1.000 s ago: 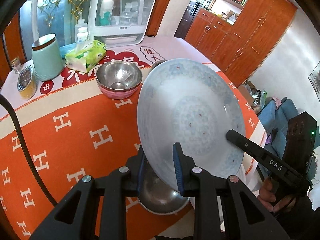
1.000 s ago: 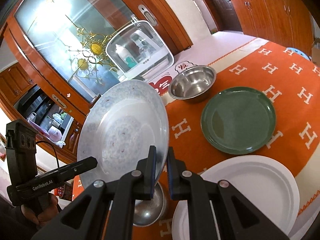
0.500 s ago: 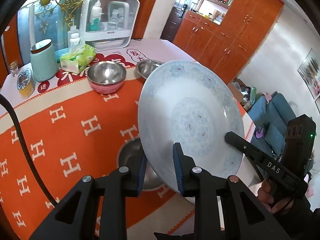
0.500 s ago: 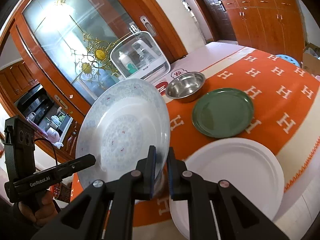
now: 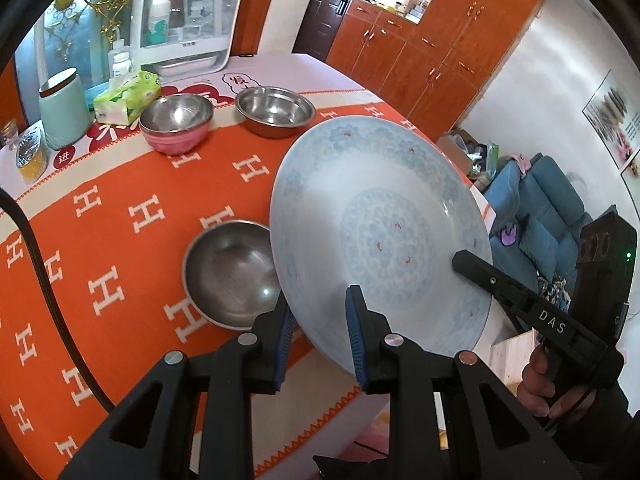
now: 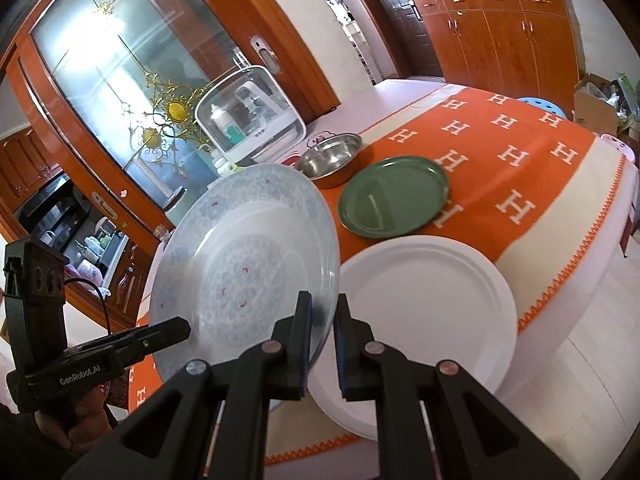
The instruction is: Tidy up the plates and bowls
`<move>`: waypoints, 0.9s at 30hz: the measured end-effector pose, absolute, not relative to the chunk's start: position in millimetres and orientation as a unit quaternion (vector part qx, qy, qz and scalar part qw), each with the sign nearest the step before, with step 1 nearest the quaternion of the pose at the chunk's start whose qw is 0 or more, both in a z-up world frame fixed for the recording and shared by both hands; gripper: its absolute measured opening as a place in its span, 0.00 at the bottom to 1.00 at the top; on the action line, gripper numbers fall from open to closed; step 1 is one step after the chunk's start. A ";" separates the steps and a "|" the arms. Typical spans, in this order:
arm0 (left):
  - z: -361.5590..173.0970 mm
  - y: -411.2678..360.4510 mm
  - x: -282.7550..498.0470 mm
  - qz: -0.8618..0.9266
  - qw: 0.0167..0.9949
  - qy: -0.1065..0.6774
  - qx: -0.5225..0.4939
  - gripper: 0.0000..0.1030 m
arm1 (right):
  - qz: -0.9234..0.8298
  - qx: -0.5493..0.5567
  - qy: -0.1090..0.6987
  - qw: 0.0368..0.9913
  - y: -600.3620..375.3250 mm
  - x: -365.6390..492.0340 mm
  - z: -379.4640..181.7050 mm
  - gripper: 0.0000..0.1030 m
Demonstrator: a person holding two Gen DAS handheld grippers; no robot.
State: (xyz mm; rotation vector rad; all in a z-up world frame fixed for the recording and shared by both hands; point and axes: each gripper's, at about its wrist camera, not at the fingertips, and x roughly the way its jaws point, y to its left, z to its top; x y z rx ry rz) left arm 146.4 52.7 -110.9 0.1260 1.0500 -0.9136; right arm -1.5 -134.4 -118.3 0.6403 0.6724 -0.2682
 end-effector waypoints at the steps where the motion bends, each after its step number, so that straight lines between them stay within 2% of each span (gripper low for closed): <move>1: -111.7 51.2 143.2 -0.420 0.765 0.484 0.059 0.22 | -0.129 0.309 0.324 0.885 -135.7 -2.8 -119.3 0.10; 9: -120.6 28.5 117.8 -0.400 0.768 0.495 0.066 0.22 | -0.104 0.293 0.349 0.884 -162.9 -10.3 -125.8 0.10; 27: -153.2 -31.0 67.7 -0.299 0.791 0.533 0.002 0.22 | -0.002 0.234 0.461 0.856 -240.5 -0.9 -154.8 0.12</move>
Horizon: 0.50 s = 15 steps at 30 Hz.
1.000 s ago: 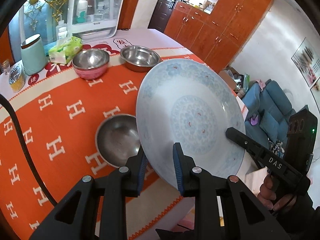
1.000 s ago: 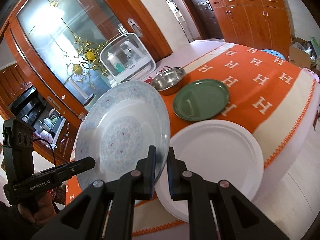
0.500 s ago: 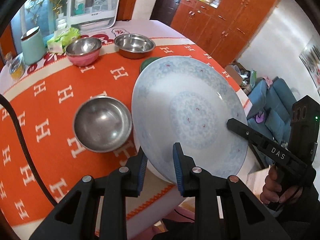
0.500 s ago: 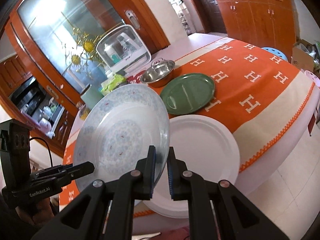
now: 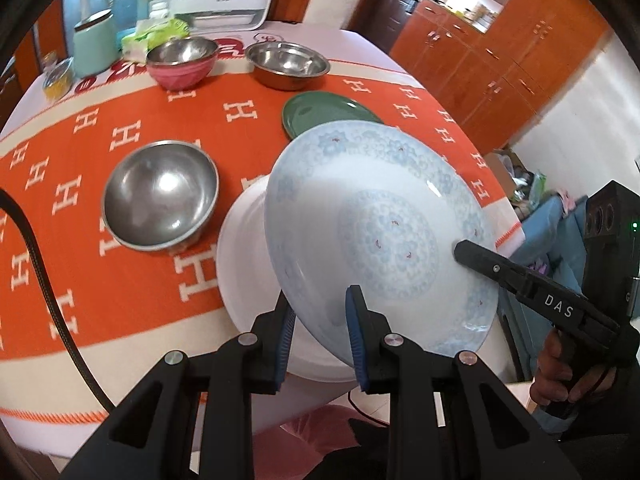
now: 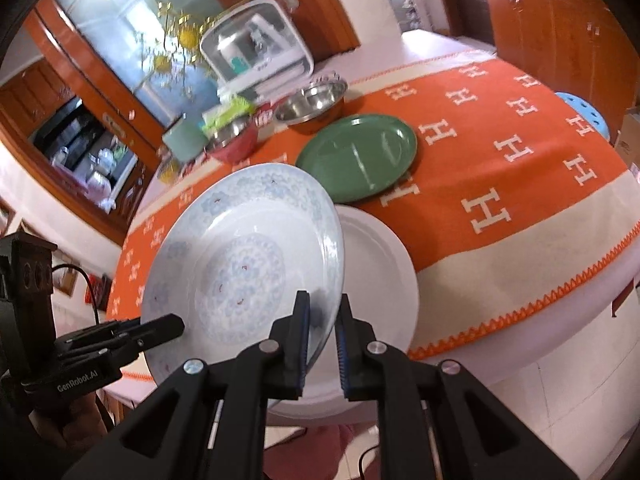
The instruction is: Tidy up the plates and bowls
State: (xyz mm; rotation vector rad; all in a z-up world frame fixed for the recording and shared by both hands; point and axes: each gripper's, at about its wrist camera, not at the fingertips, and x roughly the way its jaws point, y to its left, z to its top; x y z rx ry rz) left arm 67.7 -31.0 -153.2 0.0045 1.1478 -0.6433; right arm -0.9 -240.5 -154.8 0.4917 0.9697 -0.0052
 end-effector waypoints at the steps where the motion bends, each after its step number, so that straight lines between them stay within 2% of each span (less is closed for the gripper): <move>1: -156.5 -33.4 65.8 -0.291 0.793 0.536 -0.007 0.22 | 0.003 0.229 0.468 0.853 -243.7 1.2 -157.4 0.12; 15: -189.7 -41.7 65.7 -0.205 0.812 0.543 -0.064 0.22 | 0.072 0.167 0.560 0.808 -262.9 46.4 -198.1 0.15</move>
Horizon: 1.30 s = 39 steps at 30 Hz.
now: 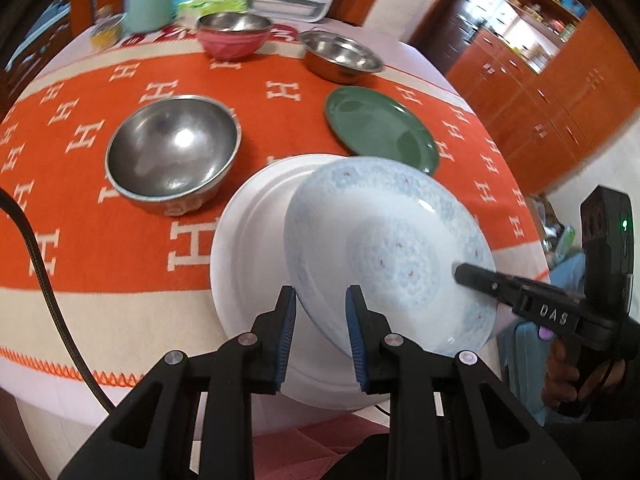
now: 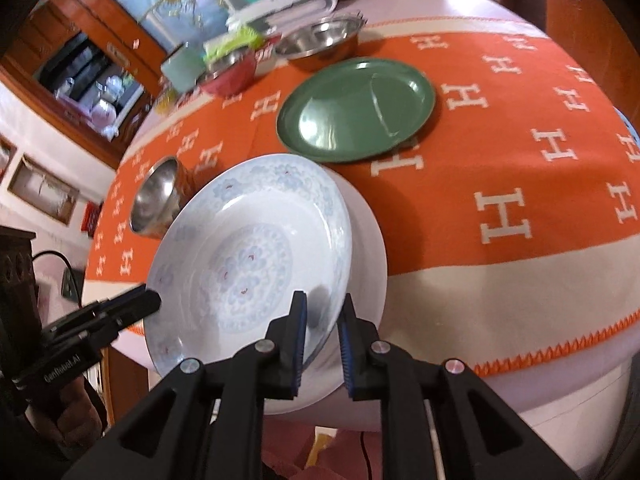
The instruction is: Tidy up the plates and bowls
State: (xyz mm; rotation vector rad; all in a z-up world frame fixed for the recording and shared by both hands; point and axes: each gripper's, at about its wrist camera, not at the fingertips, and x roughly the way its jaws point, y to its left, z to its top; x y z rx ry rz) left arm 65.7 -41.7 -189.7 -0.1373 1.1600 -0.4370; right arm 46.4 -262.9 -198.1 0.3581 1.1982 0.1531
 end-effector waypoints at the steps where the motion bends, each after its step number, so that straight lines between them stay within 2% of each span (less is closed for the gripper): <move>1: -192.9 -41.0 66.5 -0.197 0.812 0.545 -0.068 0.22 | 0.077 0.163 0.566 0.804 -261.5 48.1 -200.9 0.15; 6: -202.9 -37.2 70.7 -0.173 0.812 0.553 -0.076 0.22 | 0.099 0.146 0.587 0.790 -254.8 57.5 -210.5 0.16; 10: -191.3 -44.7 68.0 -0.193 0.826 0.524 -0.078 0.21 | 0.135 0.131 0.583 0.791 -245.1 61.0 -210.1 0.13; 21: -184.4 -58.6 69.4 -0.186 0.832 0.519 -0.059 0.21 | 0.127 0.071 0.603 0.784 -232.2 63.3 -217.3 0.17; 31: -176.7 -60.7 76.8 -0.205 0.832 0.514 -0.046 0.25 | 0.108 0.079 0.550 0.824 -240.7 46.0 -191.2 0.18; 39: -162.7 -59.8 82.7 -0.246 0.828 0.503 -0.029 0.30 | 0.074 0.091 0.521 0.845 -232.2 37.4 -175.6 0.24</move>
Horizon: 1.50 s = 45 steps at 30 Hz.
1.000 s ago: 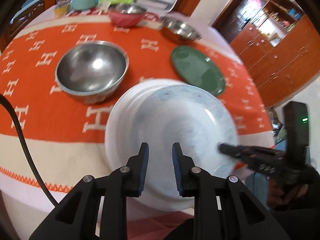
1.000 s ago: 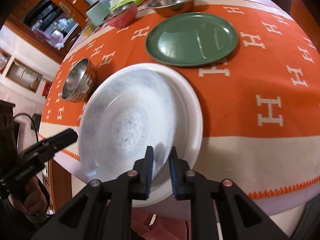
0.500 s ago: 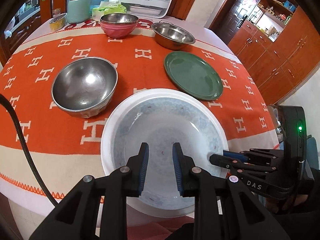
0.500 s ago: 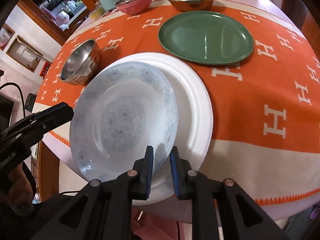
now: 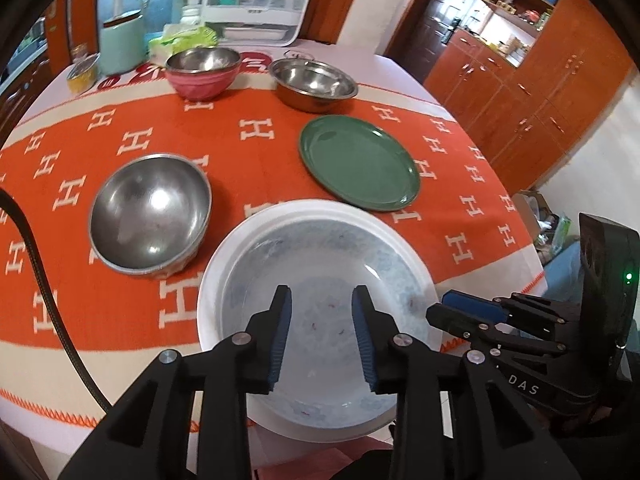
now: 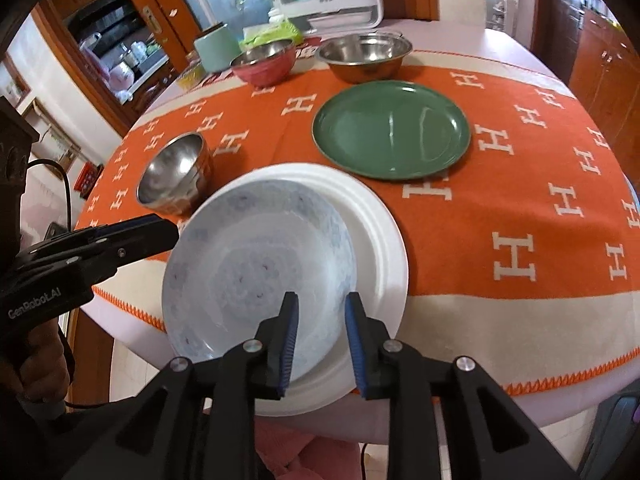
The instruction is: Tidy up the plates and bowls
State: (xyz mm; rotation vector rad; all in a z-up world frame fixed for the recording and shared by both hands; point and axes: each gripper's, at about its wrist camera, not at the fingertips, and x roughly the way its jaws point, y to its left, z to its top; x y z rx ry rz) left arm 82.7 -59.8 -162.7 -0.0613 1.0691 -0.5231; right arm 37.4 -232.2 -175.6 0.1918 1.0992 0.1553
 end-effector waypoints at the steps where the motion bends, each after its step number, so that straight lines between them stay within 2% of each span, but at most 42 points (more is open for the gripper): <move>1: -160.3 -59.0 83.1 -0.251 0.827 0.502 -0.026 0.30 | 0.067 0.096 0.518 0.848 -231.7 37.1 -173.4 0.24; 4: -149.4 -54.3 84.4 -0.265 0.828 0.493 -0.016 0.33 | 0.046 0.116 0.503 0.855 -228.7 36.3 -165.5 0.24; 6: -140.7 -48.4 85.2 -0.274 0.831 0.484 -0.014 0.41 | 0.037 0.126 0.494 0.859 -224.9 35.9 -160.7 0.26; 8: -131.4 -41.2 86.5 -0.284 0.833 0.475 -0.015 0.45 | 0.025 0.135 0.482 0.865 -220.6 34.8 -154.7 0.36; 12: -118.0 -30.7 91.8 -0.296 0.832 0.470 -0.014 0.47 | 0.002 0.153 0.456 0.877 -212.3 30.5 -142.9 0.40; 15: -110.1 -21.8 95.4 -0.304 0.831 0.465 -0.011 0.53 | -0.015 0.162 0.440 0.883 -205.6 27.7 -138.0 0.43; 17: -106.3 -16.4 97.1 -0.312 0.831 0.461 -0.012 0.66 | -0.025 0.165 0.431 0.887 -203.3 24.5 -136.7 0.50; 23: -97.7 -9.9 99.8 -0.335 0.825 0.455 -0.013 0.85 | -0.048 0.181 0.423 0.887 -201.2 18.5 -136.2 0.66; 28: -91.7 -20.8 102.0 -0.340 0.824 0.453 0.002 0.85 | -0.050 0.184 0.411 0.891 -208.7 18.4 -131.4 0.72; 45: -75.5 -79.6 118.1 -0.262 0.856 0.441 -0.069 0.85 | 0.029 0.125 0.395 0.910 -289.7 48.3 -107.2 0.72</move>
